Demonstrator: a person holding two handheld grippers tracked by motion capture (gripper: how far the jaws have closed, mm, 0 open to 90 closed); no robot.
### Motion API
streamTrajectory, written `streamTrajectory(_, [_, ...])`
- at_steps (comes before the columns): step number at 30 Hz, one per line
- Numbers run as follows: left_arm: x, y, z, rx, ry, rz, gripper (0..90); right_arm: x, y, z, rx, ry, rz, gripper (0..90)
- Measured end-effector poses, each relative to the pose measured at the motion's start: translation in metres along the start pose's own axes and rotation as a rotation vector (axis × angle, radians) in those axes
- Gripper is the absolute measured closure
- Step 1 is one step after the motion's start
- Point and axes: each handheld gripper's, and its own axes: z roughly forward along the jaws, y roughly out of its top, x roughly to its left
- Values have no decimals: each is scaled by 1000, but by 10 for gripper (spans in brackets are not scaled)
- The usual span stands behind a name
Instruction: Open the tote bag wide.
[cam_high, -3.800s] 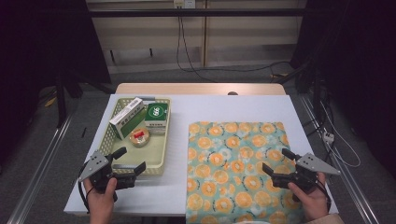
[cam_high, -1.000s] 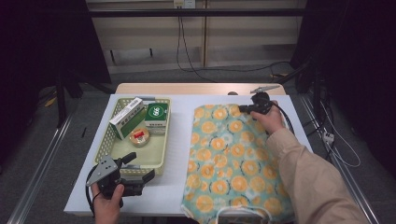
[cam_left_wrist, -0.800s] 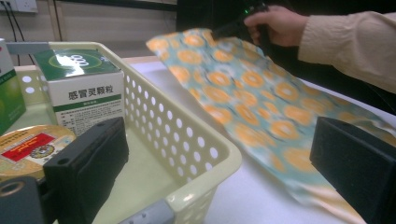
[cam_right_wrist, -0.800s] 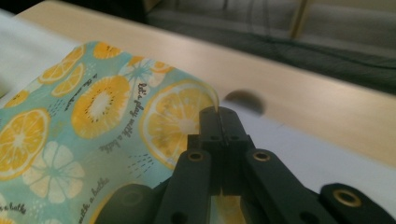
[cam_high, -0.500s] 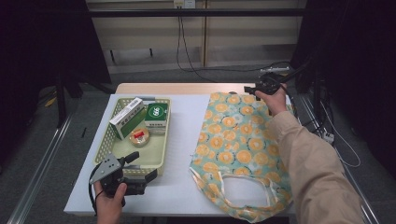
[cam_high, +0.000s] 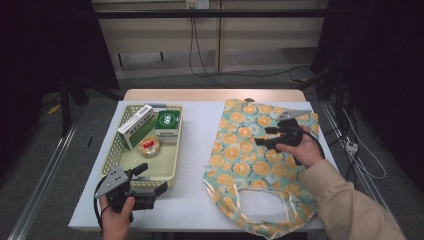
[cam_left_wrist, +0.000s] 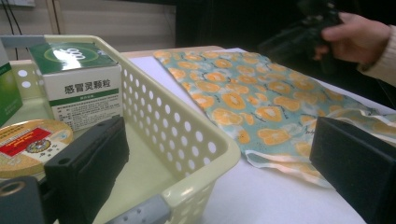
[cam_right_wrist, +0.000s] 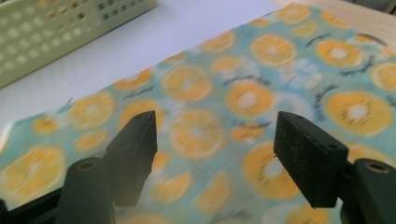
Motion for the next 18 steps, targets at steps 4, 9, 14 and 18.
streamTrajectory(4, [-1, -2, -4, 5, 2, 3, 41, 26, -22, -14, -6, 23, -21, 340])
streamTrajectory(9, [-6, 0, -6, 0, 5, 15, 40, 54, -47, -20, 7, 61, -53, 346])
streamTrajectory(14, [-9, 1, -4, 15, 1, 31, 40, 78, -65, -17, 64, 110, -116, 363])
streamTrajectory(18, [-10, 1, 0, 25, -6, 37, 41, 88, -74, -16, 85, 111, -146, 363])
